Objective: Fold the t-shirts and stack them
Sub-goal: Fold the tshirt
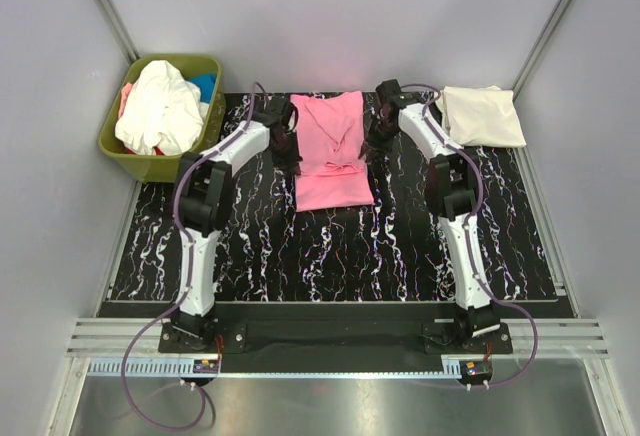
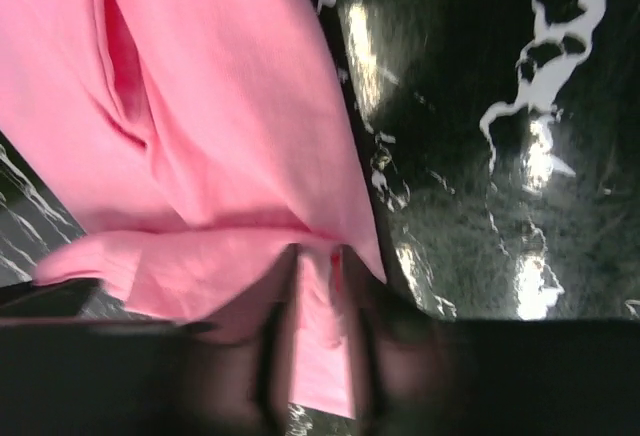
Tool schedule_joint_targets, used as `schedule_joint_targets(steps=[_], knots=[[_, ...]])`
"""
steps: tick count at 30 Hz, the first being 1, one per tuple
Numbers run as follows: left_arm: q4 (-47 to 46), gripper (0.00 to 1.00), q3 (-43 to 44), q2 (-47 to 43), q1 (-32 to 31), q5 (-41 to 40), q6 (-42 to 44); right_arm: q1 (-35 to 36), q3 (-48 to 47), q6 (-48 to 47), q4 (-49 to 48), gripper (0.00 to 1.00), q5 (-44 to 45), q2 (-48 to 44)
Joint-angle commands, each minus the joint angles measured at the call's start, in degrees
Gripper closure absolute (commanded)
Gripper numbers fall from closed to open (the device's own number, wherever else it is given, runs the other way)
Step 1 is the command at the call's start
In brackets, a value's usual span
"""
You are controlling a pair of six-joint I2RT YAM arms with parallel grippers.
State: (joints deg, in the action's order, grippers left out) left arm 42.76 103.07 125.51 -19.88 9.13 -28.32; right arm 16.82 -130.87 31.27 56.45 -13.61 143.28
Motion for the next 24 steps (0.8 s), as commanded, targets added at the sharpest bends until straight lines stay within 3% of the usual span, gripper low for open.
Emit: schedule_joint_targets(steps=[1, 2, 3, 7, 8, 9, 10, 12, 13, 16, 19, 20, 22, 24], knots=[[0.3, 0.92, 5.54, 2.98, 1.24, 1.51, -0.42, -1.52, -8.76, 0.55, 1.82, 0.62, -2.12, 3.57], [0.83, 0.87, 6.87, 3.68, 1.59, 1.25, -0.6, -1.79, -10.44, 0.64, 2.17, 0.47, -3.08, 4.28], [2.31, 0.73, 10.1, 4.64, 2.55, 1.33, -0.86, -2.4, -13.94, 0.72, 3.13, 0.45, -3.79, 5.59], [6.8, 0.37, 19.79, 4.39, 4.41, 1.34, -0.25, -4.07, -17.58, 0.99, 4.2, 0.39, -5.2, 4.04], [7.68, 0.31, 21.37, 2.82, 4.5, 0.46, 0.62, -4.16, -16.71, 0.64, 4.11, 0.39, -3.72, 2.54], [8.64, 0.19, 22.95, 1.59, 4.5, -1.29, 1.15, -4.16, -15.05, 0.29, 3.5, 0.38, -2.84, 0.7], [8.65, 0.12, 22.53, 0.1, 4.5, -1.91, 1.42, -4.16, -9.46, -0.15, 1.67, 0.38, -2.31, -3.93], [6.65, 0.11, 17.12, -5.59, 4.24, -2.36, 1.68, -4.16, -1.54, -0.59, -1.41, 0.39, -1.6, -9.57], [5.24, 0.12, 14.12, -7.81, 4.06, -2.18, 1.68, -3.73, 7.9, -0.51, -5.78, 0.41, -1.51, -15.69], [0.14, 0.2, 1.64, -14.93, 2.92, -1.48, 1.07, -2.33, 23.75, 0.99, -14.22, 0.5, -3.26, -24.86], [-4.61, 0.23, -9.0, -19.16, 1.16, -0.78, 0.11, 0.13, 28.56, 0.99, -14.88, 0.58, -4.76, -26.22], [-5.75, 0.25, -11.29, -20.38, 0.29, -0.51, -0.68, 2.15, 28.74, 0.55, -14.53, 0.67, -4.94, -25.86], [-8.74, 0.27, -17.53, -21.53, -0.68, 0.45, -1.65, 4.0, 27.96, 0.38, -13.65, 0.75, -4.85, -24.03], [-11.37, 0.29, -23.66, -23.99, -1.91, 1.07, -2.09, 6.73, 25.77, 0.02, -11.72, 0.77, -4.59, -21.48]])
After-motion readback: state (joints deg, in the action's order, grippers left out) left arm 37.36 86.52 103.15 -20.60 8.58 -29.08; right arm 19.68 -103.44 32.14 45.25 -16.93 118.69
